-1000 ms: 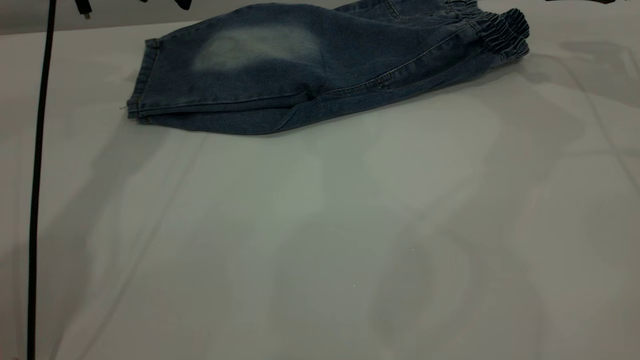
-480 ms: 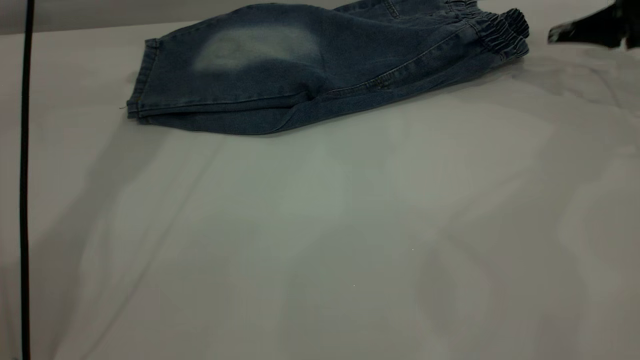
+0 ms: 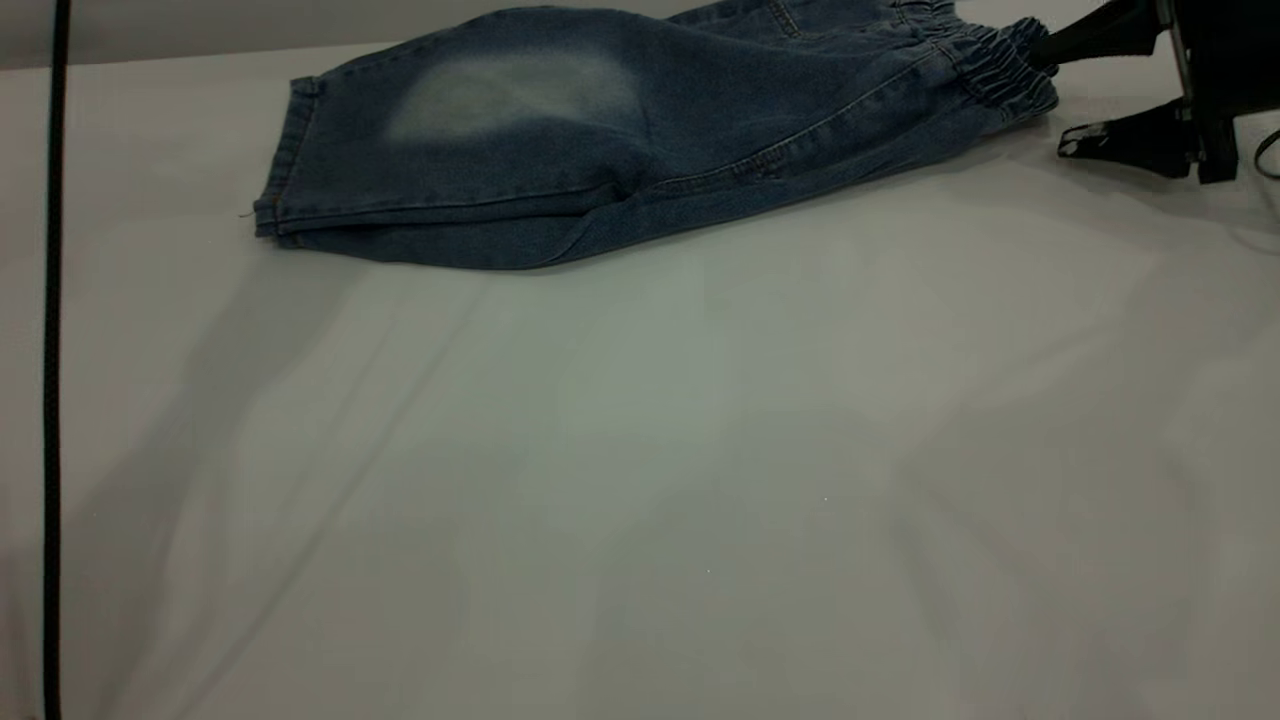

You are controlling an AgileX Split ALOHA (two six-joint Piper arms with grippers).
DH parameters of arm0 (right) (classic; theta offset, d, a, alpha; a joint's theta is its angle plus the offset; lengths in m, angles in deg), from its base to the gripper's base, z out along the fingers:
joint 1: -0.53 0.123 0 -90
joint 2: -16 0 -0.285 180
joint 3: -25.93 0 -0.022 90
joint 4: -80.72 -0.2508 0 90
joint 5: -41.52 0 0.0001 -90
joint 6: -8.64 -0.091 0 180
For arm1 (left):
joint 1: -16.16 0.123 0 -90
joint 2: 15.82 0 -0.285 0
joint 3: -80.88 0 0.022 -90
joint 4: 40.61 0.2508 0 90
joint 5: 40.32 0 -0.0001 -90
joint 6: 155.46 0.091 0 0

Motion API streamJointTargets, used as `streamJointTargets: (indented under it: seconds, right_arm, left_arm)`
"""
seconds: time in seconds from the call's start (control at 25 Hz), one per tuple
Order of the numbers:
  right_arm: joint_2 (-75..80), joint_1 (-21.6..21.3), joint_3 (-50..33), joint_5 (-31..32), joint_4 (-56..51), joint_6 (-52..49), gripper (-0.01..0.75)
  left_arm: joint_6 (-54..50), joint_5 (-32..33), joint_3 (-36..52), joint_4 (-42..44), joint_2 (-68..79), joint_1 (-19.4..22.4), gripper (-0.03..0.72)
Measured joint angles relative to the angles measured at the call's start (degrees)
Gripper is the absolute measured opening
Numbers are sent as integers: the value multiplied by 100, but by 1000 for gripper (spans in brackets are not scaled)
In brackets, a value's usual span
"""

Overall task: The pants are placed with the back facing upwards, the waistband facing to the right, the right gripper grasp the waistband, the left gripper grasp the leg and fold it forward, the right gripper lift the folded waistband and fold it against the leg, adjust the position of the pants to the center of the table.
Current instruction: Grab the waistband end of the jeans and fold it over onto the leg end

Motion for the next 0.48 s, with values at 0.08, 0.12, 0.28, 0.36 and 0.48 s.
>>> streamJointTargets:
  seconds: [0.08,0.12,0.28,0.36,0.48]
  right_arm:
    - [61,41,18,0,-174,58,535]
    - [101,52,68,25,-195,90,535]
    - [311,271,350,63,-211,4,535]
    - [404,396,547,80,-229,-69,535]
    - [522,524,841,-4,-241,-236,535]
  left_arm:
    - [0,7,0,5,0,5,525]
    - [0,7,0,19,0,5,525]
    - [0,1,0,19,0,5,525]
    - [0,1,0,19,0,5,525]
    - [0,22,0,19,0,5,525]
